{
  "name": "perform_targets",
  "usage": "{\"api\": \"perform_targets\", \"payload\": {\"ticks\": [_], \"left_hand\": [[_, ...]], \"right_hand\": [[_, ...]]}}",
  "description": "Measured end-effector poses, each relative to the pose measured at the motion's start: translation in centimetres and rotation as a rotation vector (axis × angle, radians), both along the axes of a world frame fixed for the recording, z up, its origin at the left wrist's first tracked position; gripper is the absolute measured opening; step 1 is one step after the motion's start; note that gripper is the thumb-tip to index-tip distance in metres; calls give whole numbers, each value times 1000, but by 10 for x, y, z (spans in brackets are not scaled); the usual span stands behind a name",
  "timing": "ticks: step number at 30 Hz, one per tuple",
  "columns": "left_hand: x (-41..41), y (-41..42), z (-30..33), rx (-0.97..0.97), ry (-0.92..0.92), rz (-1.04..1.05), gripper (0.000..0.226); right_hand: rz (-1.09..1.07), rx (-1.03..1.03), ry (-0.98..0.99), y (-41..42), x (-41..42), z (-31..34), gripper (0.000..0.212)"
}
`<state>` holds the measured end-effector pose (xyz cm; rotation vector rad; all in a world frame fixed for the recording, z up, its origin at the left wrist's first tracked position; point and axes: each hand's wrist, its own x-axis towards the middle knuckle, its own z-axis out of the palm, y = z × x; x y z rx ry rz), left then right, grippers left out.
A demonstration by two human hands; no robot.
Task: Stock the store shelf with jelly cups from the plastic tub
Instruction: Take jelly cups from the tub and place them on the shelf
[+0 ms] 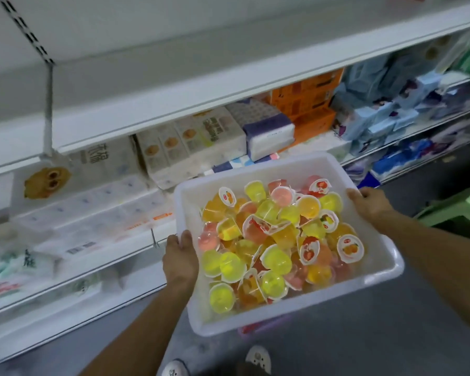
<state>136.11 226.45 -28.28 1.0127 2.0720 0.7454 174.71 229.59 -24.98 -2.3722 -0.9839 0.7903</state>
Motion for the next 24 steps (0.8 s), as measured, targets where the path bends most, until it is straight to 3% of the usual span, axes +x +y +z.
{"api": "perform_targets", "payload": {"ticks": [6,10,12,14,16,18,20,24], "left_hand": [[11,4,1,14,26,61,34],[14,-1,1,20,33,73,27],[9,-4,1,87,27,34,36],[-4,-7,4,222,262,-172,45],[-18,-8,11,428,572,-526,44],[-29,-5,18,522,722,-853,42],[-31,-2,29,445,771,-1040,45],[-12,1,44,154,866,-1223,60]], "right_hand": [[125,-55,-43,31,10,-10,44],[261,-224,-158,38,16,-6,51],[371,-320,-270,39,13,0,54],[465,-317,-474,28,-2,9,59],[580,-126,-594,7,-25,21,61],[759,40,-392,-19,-50,33,63],[924,-26,-229,-41,-69,39,74],[1023,-232,-386,-60,-85,28,93]]}}
